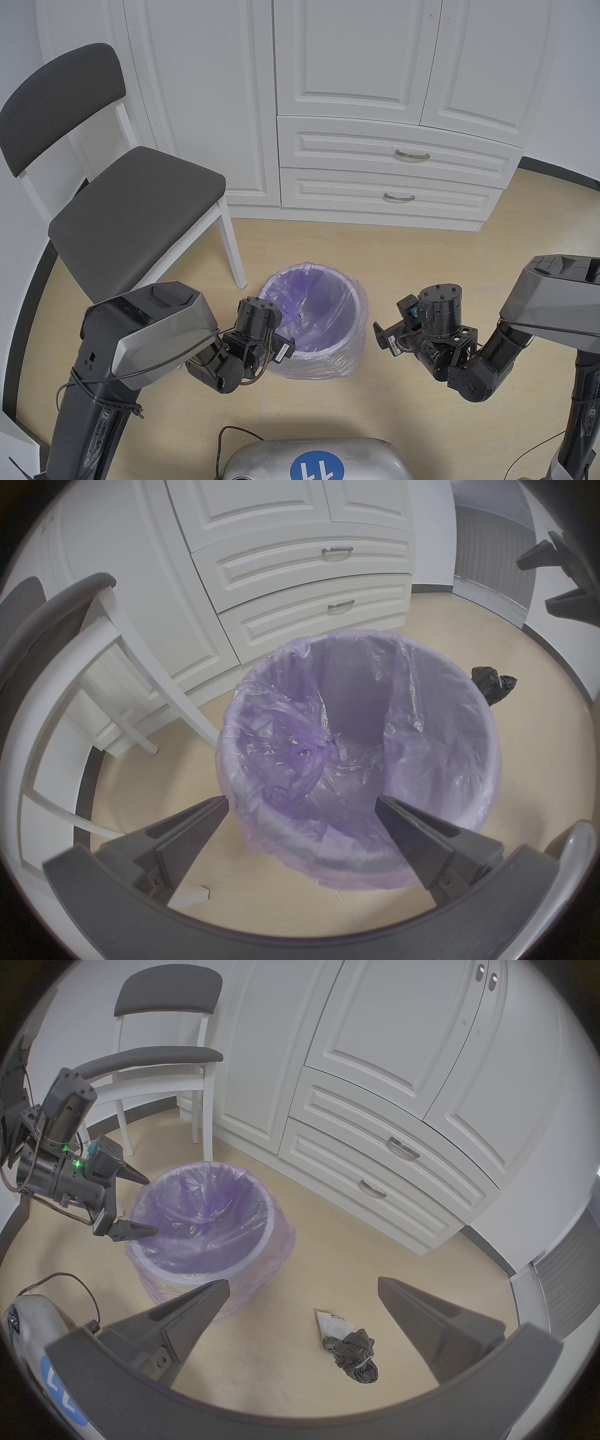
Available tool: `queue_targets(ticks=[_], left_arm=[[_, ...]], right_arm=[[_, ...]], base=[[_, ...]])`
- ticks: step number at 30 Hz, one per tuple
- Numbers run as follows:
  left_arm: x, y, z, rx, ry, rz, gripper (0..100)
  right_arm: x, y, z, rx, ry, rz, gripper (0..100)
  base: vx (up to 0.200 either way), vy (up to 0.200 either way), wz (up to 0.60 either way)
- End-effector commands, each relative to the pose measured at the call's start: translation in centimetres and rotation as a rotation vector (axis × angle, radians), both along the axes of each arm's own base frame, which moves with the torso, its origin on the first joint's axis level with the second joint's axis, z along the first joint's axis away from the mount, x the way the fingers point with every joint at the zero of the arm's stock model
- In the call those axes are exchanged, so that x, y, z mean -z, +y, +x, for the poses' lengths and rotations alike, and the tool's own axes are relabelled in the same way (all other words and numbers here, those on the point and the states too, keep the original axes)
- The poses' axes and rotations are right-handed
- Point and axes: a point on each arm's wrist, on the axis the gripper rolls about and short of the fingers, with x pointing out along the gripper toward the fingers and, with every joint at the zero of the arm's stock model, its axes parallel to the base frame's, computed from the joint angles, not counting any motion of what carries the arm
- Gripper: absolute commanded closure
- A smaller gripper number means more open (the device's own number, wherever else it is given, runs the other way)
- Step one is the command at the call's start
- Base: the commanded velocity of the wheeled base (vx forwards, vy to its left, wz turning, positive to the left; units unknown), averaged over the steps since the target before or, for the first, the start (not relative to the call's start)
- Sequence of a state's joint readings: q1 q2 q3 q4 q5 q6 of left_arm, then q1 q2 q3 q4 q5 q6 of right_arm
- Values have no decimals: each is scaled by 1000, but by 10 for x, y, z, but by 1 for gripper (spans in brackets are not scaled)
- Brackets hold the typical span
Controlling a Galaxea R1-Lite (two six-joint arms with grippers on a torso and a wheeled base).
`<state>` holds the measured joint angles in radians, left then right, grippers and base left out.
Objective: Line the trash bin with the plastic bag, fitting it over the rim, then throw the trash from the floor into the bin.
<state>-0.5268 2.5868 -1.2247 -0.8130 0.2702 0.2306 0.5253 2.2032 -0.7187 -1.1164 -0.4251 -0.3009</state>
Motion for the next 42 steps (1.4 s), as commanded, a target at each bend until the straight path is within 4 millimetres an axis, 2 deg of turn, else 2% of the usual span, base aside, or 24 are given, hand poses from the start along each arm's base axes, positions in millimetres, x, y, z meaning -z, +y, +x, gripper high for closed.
queue_targets(ticks=[1, 7, 12, 17, 24, 29, 32, 37, 39, 41, 42], left_arm=[[-11, 3, -5, 12, -16, 7, 0], [-16, 9, -1, 3, -53, -2, 0], [-23, 16, 7, -15, -92, -49, 0], [-45, 16, 3, -43, -115, -135, 0], [-68, 24, -16, -70, -106, -219, 0], [-81, 30, -31, -80, -136, -279, 0], [-90, 41, -50, -103, -131, -331, 0], [-100, 53, -72, -128, -126, -393, 0], [-104, 58, -80, -132, -138, -418, 0], [-105, 58, -81, -132, -140, -420, 0], [-108, 64, -87, -137, -157, -430, 0]], right_arm=[[0, 0, 0, 1, -1, 1, 0], [-5, -4, 1, 23, -14, 3, 0], [-27, -14, -3, 56, -56, 43, 0], [-29, -21, -7, 75, -56, 59, 0], [-41, -26, -10, 169, -96, 119, 0], [-53, -39, -17, 209, -112, 164, 0], [-58, -59, -17, 278, -102, 200, 0], [-41, -81, 4, 410, 45, 228, 0], [-21, -93, 33, 490, 202, 260, 0], [-20, -94, 35, 492, 221, 271, 0], [-10, -98, 54, 482, 386, 385, 0]], base=[[0, 0, 0], [0, 0, 0], [0, 0, 0], [0, 0, 0], [0, 0, 0], [0, 0, 0], [0, 0, 0], [0, 0, 0], [0, 0, 0], [0, 0, 0], [0, 0, 0]])
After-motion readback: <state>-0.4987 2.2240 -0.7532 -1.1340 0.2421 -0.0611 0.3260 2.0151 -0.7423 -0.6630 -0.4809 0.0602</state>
